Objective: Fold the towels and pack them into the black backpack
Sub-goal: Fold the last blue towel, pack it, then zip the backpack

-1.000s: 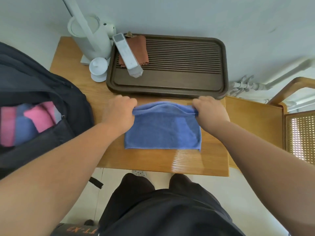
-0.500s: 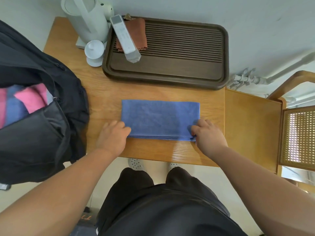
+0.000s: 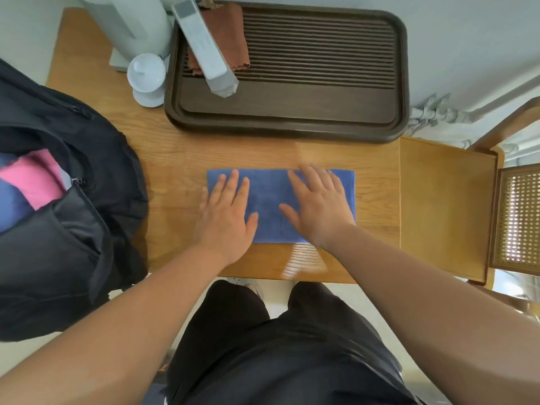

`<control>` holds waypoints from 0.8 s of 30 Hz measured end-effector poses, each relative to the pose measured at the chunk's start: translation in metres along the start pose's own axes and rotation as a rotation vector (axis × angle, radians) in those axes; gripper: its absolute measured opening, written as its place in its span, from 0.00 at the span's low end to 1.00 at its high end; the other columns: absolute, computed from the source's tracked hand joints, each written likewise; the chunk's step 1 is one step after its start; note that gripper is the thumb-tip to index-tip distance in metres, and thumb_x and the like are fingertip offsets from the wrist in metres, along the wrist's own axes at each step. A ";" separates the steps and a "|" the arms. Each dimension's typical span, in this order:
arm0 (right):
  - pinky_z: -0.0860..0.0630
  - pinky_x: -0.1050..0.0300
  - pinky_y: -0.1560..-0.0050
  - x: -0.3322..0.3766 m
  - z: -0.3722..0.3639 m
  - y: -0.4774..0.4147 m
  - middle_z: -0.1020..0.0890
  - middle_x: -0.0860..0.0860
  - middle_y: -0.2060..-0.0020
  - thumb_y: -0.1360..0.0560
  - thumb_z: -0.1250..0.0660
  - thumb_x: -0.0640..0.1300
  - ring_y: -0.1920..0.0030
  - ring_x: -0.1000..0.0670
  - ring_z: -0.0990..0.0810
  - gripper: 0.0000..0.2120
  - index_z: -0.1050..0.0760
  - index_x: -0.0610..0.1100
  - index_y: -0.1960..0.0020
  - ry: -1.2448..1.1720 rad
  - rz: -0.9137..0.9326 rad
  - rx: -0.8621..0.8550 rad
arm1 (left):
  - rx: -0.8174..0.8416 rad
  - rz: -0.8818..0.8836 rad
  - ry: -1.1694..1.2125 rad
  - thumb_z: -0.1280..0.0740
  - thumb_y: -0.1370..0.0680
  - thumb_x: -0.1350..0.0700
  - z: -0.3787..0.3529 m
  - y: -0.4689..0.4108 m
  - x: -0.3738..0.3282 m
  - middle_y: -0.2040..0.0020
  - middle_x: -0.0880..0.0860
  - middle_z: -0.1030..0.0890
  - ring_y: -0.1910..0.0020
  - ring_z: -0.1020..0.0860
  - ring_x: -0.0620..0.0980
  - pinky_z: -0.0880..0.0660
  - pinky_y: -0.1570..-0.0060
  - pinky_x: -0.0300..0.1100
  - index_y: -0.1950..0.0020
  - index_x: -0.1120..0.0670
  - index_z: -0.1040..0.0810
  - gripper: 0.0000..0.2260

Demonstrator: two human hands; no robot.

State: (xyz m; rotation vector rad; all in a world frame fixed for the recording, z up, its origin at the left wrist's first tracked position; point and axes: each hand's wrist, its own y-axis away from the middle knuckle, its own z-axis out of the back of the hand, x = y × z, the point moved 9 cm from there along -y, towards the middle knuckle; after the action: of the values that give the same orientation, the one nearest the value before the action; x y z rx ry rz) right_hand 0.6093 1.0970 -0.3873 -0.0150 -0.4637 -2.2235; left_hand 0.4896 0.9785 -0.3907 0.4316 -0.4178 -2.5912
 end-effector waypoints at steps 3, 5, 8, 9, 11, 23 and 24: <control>0.58 0.40 0.21 0.008 -0.028 -0.014 0.61 0.46 0.19 0.21 0.54 0.69 0.20 0.44 0.63 0.40 0.59 0.47 0.18 0.048 -0.038 0.088 | 0.087 -0.008 -0.095 0.52 0.18 0.38 -0.023 -0.016 -0.004 0.19 0.56 0.64 0.20 0.64 0.56 0.60 0.22 0.58 0.18 0.55 0.61 0.35; 0.60 0.40 0.21 -0.005 -0.041 -0.014 0.64 0.46 0.20 0.21 0.56 0.70 0.20 0.44 0.67 0.41 0.62 0.49 0.18 0.014 -0.097 0.090 | 0.126 -0.012 -0.154 0.54 0.20 0.33 -0.036 -0.023 0.003 0.20 0.59 0.67 0.21 0.67 0.57 0.61 0.22 0.59 0.19 0.56 0.65 0.39; 0.61 0.39 0.21 -0.029 -0.049 -0.007 0.64 0.45 0.20 0.22 0.59 0.73 0.20 0.43 0.67 0.41 0.63 0.51 0.18 0.061 -0.149 0.038 | 0.120 -0.059 -0.198 0.56 0.22 0.30 -0.046 -0.027 0.013 0.21 0.61 0.69 0.22 0.69 0.58 0.62 0.22 0.59 0.21 0.56 0.69 0.42; 0.61 0.38 0.21 -0.035 -0.048 -0.006 0.63 0.45 0.19 0.23 0.59 0.74 0.20 0.43 0.66 0.41 0.63 0.51 0.18 0.065 -0.172 0.022 | 0.111 -0.079 -0.198 0.57 0.23 0.30 -0.046 -0.026 0.014 0.21 0.61 0.69 0.22 0.70 0.58 0.63 0.22 0.59 0.21 0.55 0.69 0.42; 0.60 0.38 0.22 -0.042 -0.047 -0.005 0.61 0.44 0.19 0.23 0.58 0.74 0.20 0.42 0.64 0.42 0.61 0.51 0.18 0.059 -0.204 0.000 | 0.105 -0.105 -0.188 0.57 0.23 0.30 -0.049 -0.026 0.018 0.21 0.60 0.70 0.22 0.70 0.57 0.64 0.23 0.59 0.22 0.55 0.71 0.42; 0.62 0.35 0.22 0.018 -0.030 -0.010 0.62 0.43 0.20 0.21 0.58 0.71 0.21 0.40 0.67 0.41 0.62 0.47 0.18 0.034 -0.115 -0.033 | -0.254 0.153 0.308 0.31 0.23 0.47 0.012 -0.006 0.059 0.23 0.56 0.35 0.25 0.37 0.58 0.37 0.27 0.55 0.23 0.54 0.35 0.31; 0.62 0.35 0.22 0.028 -0.034 -0.011 0.63 0.43 0.20 0.21 0.58 0.71 0.21 0.41 0.67 0.41 0.62 0.46 0.19 0.038 -0.096 -0.020 | -0.263 0.288 0.355 0.30 0.23 0.47 0.014 -0.003 0.070 0.26 0.56 0.33 0.28 0.34 0.58 0.34 0.30 0.54 0.24 0.54 0.34 0.30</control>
State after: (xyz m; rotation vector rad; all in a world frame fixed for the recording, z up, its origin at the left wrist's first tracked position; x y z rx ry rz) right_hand 0.5878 1.0713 -0.4179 0.0398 -0.4296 -2.3186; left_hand 0.4249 0.9489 -0.3952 0.6679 -0.0120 -2.1926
